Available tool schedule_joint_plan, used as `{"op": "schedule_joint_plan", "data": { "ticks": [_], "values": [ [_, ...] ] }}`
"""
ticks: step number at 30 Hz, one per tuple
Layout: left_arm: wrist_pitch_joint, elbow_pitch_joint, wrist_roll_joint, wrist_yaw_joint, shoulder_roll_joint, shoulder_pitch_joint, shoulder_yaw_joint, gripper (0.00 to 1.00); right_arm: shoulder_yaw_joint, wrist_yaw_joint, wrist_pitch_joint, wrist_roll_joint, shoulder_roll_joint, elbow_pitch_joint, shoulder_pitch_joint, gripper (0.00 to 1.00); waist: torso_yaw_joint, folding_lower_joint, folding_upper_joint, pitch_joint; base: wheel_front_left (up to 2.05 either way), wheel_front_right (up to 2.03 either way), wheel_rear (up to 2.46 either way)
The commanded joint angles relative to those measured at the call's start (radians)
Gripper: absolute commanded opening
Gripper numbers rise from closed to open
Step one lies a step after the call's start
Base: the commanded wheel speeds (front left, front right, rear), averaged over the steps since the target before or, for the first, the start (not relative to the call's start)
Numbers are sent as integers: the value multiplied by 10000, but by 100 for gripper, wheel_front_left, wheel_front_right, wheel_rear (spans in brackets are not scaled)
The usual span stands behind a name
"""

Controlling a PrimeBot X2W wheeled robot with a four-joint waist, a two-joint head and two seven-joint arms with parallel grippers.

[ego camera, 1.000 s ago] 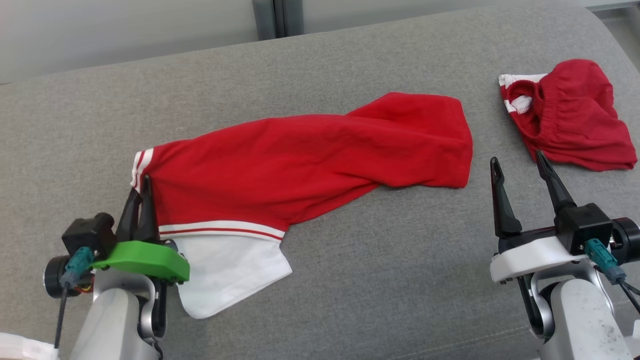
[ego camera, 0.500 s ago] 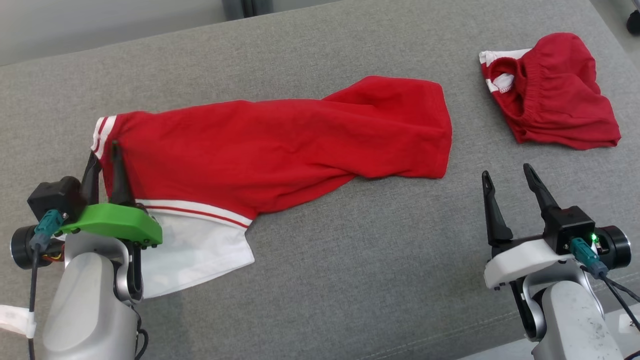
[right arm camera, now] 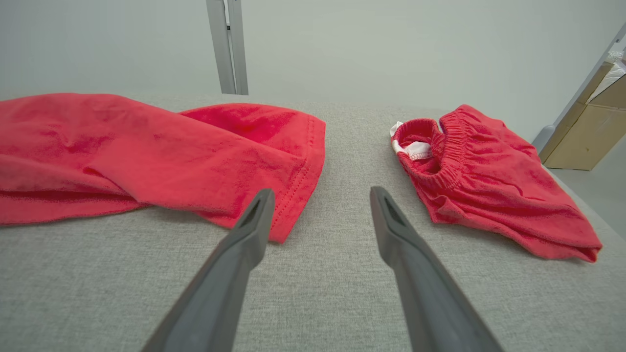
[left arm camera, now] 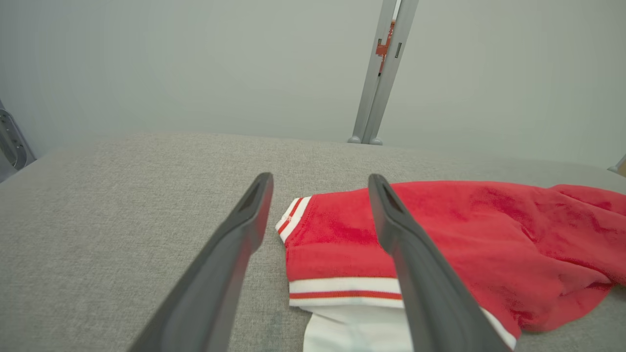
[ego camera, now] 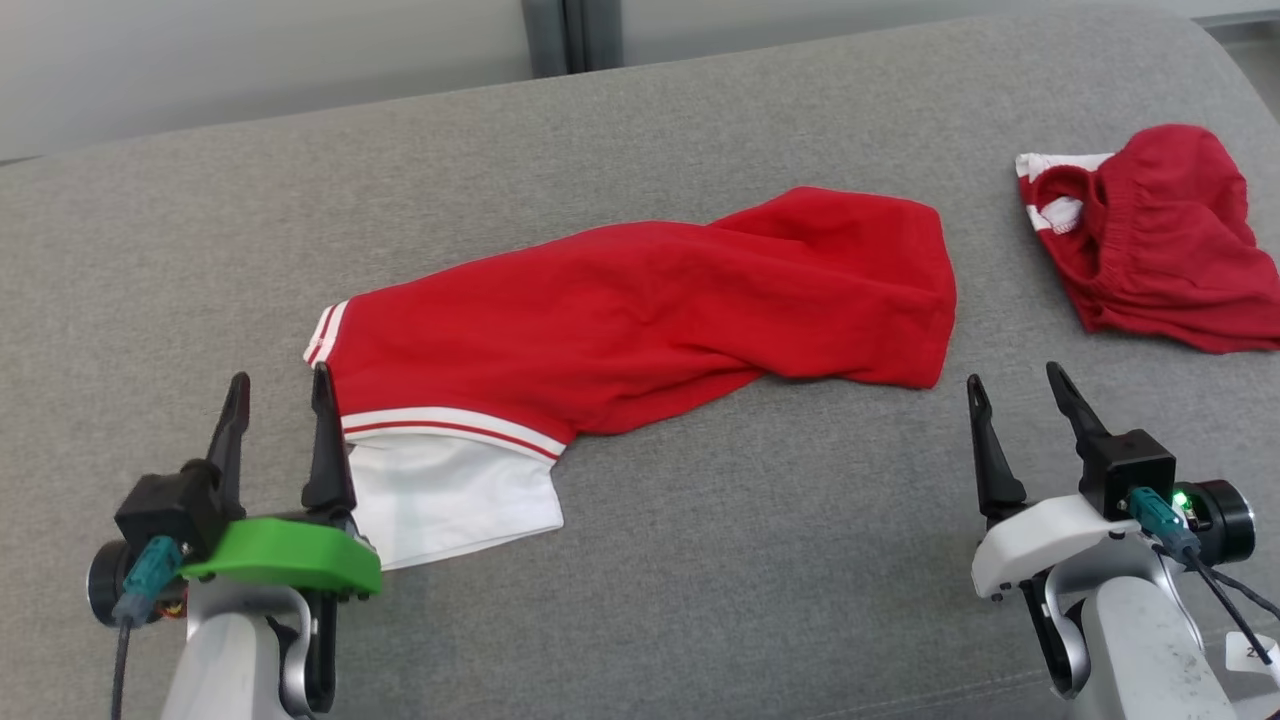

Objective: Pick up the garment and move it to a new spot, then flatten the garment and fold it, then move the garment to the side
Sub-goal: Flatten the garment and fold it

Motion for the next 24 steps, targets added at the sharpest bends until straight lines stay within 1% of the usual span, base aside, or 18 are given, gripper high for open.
{"op": "schedule_joint_plan", "data": {
  "ticks": [1, 6, 11, 15, 18, 19, 20, 21, 22, 24],
  "values": [
    [-33, -275, 86, -59, -71, 369, -25, 100, -46, -15, 40, -109, -9, 161, 105, 100, 426, 0, 0, -303, 0, 0, 0],
    [-34, -1115, -25, -107, -274, 1235, -318, 100, -263, -15, 398, -553, -12, 1110, -296, 100, 917, 0, 0, -212, 0, 0, 0],
    [-34, -1731, -100, 9, -330, 1663, -824, 100, -697, -15, 504, -946, -63, 2498, -1011, 100, 1426, 0, 0, 11, 0, 0, 0],
    [-34, -1918, -126, 130, -344, 1786, -1072, 100, -1011, -15, 527, -1092, -158, 3612, -1591, 100, 1667, 0, 0, 64, 0, 0, 0],
    [-34, -1969, -147, 207, -347, 1817, -1114, 100, -1156, -15, 390, -986, -179, 4320, -1983, 100, 1739, 0, 0, 55, 0, 0, 0],
    [-34, -1979, -154, 228, -349, 1844, -1117, 100, -1169, -15, 303, -934, -188, 4531, -2125, 55, 1748, 0, 0, 43, 0, 0, 0],
    [-34, -1982, -160, 236, -350, 1864, -1118, 100, -1163, -15, 241, -909, -212, 4687, -2207, 30, 1751, 0, 0, 27, 0, 0, 0],
    [-34, -1982, -162, 265, -349, 1885, -1119, 100, -1117, -15, 124, -888, -242, 4780, -2313, 16, 1745, 0, 0, 4, 0, 0, 0],
    [-34, -1979, -152, 288, -350, 1911, -1117, 100, -1091, -15, 30, -819, -269, 4800, -2450, 0, 1730, 0, 0, -27, 0, 0, 0],
    [-34, -1988, -130, 298, -350, 1959, -1117, 100, -1028, -15, -83, -786, -272, 4645, -2562, 0, 1691, 0, 0, -83, 0, 0, 0]
  ]
}}
